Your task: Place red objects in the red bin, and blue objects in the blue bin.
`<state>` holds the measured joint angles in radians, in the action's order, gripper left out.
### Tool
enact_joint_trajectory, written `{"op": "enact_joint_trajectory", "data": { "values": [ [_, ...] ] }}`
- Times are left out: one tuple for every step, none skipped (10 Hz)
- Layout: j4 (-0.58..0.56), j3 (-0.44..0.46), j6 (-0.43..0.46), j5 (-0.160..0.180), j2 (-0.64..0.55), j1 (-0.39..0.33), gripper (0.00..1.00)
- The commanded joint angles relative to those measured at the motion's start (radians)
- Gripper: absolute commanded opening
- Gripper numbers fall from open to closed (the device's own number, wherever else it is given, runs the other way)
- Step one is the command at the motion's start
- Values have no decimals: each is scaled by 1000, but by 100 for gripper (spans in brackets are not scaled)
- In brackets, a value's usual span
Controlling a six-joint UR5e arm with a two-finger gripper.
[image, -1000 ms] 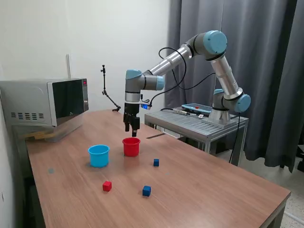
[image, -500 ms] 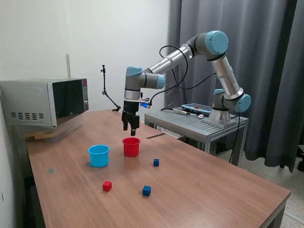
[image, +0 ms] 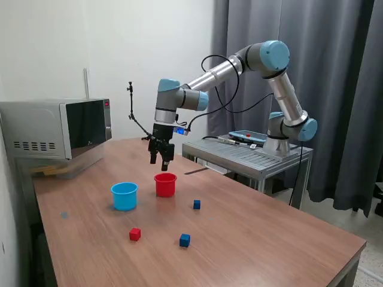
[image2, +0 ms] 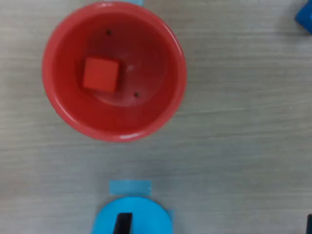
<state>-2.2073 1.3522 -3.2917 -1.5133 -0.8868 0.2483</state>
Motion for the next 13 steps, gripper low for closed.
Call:
{"op": "enact_joint_trajectory", "data": {
  "values": [
    [0,-39,-78,2,20,-21,100],
    [1,-66,-130,4,37,-41,100],
    [1,-90,-153,4,51,-47,100],
    [1,-109,-178,4,58,-58,100],
    [1,-129,-216,8,68,-63,100],
    [1,-157,-259,31,77,-76,100],
    [1,-194,-323,88,90,-83,100],
    [0,-227,-336,123,112,-92,100],
    [-3,-255,-339,137,133,-98,100],
    [-3,-283,-341,140,153,-106,100],
    [-3,-303,-353,154,169,-107,100],
    [-5,-312,-379,168,175,-112,100],
    [-3,-330,-384,186,189,-115,100]
  ]
}}
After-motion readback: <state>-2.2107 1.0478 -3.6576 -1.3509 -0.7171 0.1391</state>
